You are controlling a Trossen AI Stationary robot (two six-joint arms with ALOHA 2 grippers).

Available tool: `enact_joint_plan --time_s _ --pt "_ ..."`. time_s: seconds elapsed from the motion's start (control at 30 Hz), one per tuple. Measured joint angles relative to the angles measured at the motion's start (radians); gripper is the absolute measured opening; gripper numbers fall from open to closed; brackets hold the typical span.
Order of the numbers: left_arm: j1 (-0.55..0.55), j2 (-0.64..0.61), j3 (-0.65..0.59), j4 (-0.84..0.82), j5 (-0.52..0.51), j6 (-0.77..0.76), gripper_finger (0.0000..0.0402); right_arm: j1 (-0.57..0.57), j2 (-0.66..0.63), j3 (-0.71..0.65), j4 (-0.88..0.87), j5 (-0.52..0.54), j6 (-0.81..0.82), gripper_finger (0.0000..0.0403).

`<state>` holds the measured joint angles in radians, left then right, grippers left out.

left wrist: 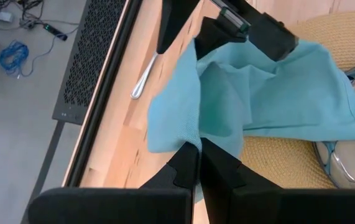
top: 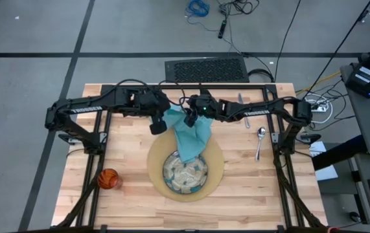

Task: Set table place

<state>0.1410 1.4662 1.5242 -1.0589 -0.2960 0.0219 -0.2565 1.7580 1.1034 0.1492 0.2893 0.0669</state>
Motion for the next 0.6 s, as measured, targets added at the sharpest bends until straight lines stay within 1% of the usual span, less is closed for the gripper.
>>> enact_joint_plan --time_s 0.07,0.1,0.17,0.2,0.23,0.33,0.47,0.6 --pt "0.000 0.000 0.000 0.002 -0.001 0.003 0.0000 0.000 0.000 0.000 -0.002 -0.005 -0.001 0.0116" --pt "0.000 0.000 0.000 0.002 -0.001 0.003 0.0000 0.000 0.000 0.000 -0.013 -0.007 -0.001 0.0099" --pt "0.000 0.000 0.000 0.002 -0.001 0.003 0.0000 -0.004 0.000 0.000 -0.043 -0.009 -0.005 0.0043" --pt "0.000 0.000 0.000 0.002 -0.001 0.003 0.0000 -0.005 0.000 0.000 -0.054 -0.010 -0.015 0.0022" --pt "0.000 0.000 0.000 0.002 -0.001 0.003 0.0000 -0.006 0.000 0.000 -0.059 -0.011 -0.021 0.0013" --pt "0.001 0.000 0.000 0.004 0.000 0.002 0.0000 -0.007 -0.007 0.000 -0.059 -0.056 -0.027 0.0002" --pt "0.000 0.000 0.000 0.005 0.012 -0.014 0.0000 -0.005 -0.060 0.000 -0.097 -0.053 -0.059 0.0000" --pt "0.000 0.000 0.000 0.004 0.079 -0.007 0.0000 -0.006 -0.144 0.000 -0.156 -0.029 -0.085 0.0000"
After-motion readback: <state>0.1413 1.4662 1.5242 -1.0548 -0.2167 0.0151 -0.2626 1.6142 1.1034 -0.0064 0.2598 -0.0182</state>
